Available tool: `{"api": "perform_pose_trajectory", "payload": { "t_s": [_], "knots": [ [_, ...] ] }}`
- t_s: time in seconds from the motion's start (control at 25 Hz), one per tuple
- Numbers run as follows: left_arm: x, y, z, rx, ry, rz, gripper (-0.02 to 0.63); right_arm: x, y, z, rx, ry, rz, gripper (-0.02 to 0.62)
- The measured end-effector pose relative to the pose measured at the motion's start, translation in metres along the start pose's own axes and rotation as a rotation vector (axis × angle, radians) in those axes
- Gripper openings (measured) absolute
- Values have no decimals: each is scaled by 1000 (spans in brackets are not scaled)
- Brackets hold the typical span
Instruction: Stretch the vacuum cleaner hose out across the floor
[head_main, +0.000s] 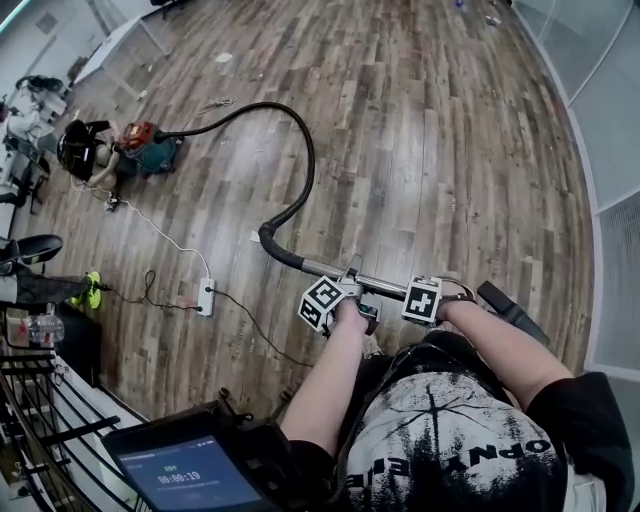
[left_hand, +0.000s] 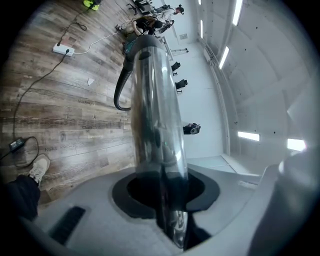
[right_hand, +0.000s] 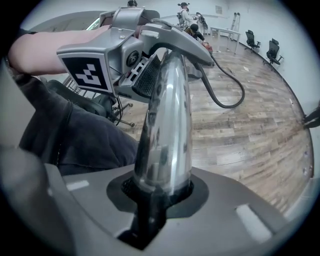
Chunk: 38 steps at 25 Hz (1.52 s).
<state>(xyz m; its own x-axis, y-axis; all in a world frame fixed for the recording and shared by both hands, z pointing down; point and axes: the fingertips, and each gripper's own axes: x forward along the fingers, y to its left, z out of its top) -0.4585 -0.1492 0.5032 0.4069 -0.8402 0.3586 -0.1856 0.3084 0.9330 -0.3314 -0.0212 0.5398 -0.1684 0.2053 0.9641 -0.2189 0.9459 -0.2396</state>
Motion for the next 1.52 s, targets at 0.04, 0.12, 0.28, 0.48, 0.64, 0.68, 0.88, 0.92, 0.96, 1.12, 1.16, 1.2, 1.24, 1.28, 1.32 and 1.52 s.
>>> {"api": "perform_pose_trajectory", "payload": {
  "t_s": [0.04, 0.12, 0.28, 0.48, 0.64, 0.68, 0.88, 0.92, 0.96, 1.12, 1.16, 1.2, 1.24, 1.28, 1.32, 1.52],
  "knots": [
    [0, -2, -8, 5, -5, 3, 110, 0, -1, -2, -20, -36, -6, 83],
    [3, -4, -22, 17, -15, 7, 110, -1, -3, -15, -32, -54, -6, 83],
    [15, -12, -56, 26, -38, 19, 112, -7, -9, -60, -37, -29, 15, 83],
    [37, -11, -144, 18, -62, 39, 114, -9, -21, -144, -100, -71, 10, 83],
    [50, -5, -202, 18, -74, 64, 114, -3, -19, -210, -98, -50, 43, 83],
    [51, -6, -214, 19, -72, 71, 114, -5, -17, -219, -105, -65, 44, 83],
    [54, -12, -251, 38, -55, 94, 114, -10, -13, -250, -107, -99, 55, 83],
    [53, -11, -256, 43, -56, 95, 114, -8, -11, -256, -108, -101, 55, 83],
    [51, -10, -261, 48, -58, 96, 114, -7, -8, -262, -106, -96, 58, 83],
    [41, -5, -272, 74, -58, 103, 114, 1, 8, -271, -89, -111, 64, 83],
    [40, -4, -273, 82, -57, 105, 114, 2, 11, -272, -79, -114, 67, 83],
    [38, -4, -274, 90, -54, 106, 114, 3, 15, -273, -69, -115, 70, 83],
    [37, -5, -275, 98, -51, 105, 114, 3, 17, -272, -64, -127, 65, 83],
    [35, -6, -277, 106, -47, 102, 114, 3, 19, -270, -62, -144, 56, 81],
    [33, -6, -279, 111, -42, 99, 114, 4, 21, -269, -56, -156, 49, 81],
    [19, 1, -294, 121, 2, 92, 112, 10, 47, -285, 12, -117, 34, 80]
  ]
}}
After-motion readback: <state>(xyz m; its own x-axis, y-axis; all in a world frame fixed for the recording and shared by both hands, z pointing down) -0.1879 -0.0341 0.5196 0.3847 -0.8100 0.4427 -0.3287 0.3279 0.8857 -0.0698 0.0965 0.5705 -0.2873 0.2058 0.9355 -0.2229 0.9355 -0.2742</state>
